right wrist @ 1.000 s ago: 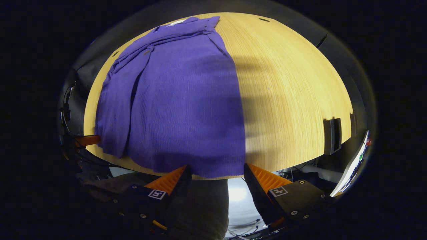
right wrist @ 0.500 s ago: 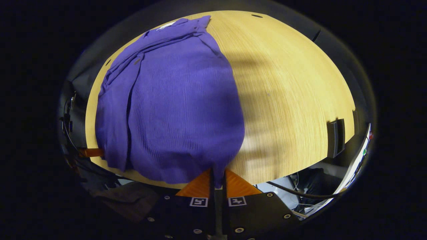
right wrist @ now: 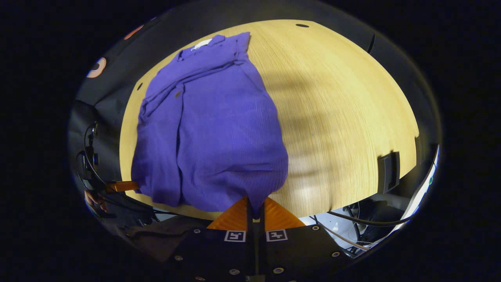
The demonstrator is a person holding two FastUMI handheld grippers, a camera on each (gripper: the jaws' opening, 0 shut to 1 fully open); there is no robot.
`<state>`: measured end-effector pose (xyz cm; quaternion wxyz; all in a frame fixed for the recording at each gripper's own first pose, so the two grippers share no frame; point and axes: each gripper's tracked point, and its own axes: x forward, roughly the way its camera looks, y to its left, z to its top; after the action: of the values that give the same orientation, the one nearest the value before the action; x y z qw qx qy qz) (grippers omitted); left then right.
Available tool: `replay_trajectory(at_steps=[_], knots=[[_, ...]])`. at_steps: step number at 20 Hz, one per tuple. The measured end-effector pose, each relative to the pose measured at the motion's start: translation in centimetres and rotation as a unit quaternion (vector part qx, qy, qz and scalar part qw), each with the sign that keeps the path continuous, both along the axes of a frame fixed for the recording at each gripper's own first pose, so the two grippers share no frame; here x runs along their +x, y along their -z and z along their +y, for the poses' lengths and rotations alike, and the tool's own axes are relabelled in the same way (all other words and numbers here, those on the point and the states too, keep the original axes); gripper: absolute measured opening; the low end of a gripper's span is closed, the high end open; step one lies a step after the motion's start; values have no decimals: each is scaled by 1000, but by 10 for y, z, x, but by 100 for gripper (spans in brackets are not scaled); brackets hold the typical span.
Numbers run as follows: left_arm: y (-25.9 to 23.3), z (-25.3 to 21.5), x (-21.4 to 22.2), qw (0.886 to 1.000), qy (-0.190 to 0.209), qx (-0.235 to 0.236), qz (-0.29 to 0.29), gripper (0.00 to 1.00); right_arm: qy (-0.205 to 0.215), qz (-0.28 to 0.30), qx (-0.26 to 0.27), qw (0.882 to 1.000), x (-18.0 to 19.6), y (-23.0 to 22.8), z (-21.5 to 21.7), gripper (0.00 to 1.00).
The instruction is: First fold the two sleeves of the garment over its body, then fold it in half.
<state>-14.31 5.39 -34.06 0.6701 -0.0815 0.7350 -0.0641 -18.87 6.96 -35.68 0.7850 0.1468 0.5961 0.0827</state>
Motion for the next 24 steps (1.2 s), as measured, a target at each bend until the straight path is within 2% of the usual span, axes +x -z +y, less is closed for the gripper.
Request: replay_trajectory(at_steps=[3, 7, 15, 18, 24], knots=[[-32, -9, 26, 999, -3, -19, -34, 10, -9, -28, 12, 1000, 19, -27, -2, 4], [-66, -21, 58, 996, 16, -29, -81, 10, -26, -61, 44, 997, 40, -69, 6, 4], [-120, -25, 142, 988, 39, -27, -147, 10, -50, -125, 54, 989, 95, -132, 5, 4], [-135, -25, 181, 985, 48, -22, -164, 10, -54, -143, 48, 987, 121, -153, 0, 4], [-138, -12, 248, 985, 65, -8, -162, 10, -61, -156, 37, 985, 181, -177, -6, 4]])
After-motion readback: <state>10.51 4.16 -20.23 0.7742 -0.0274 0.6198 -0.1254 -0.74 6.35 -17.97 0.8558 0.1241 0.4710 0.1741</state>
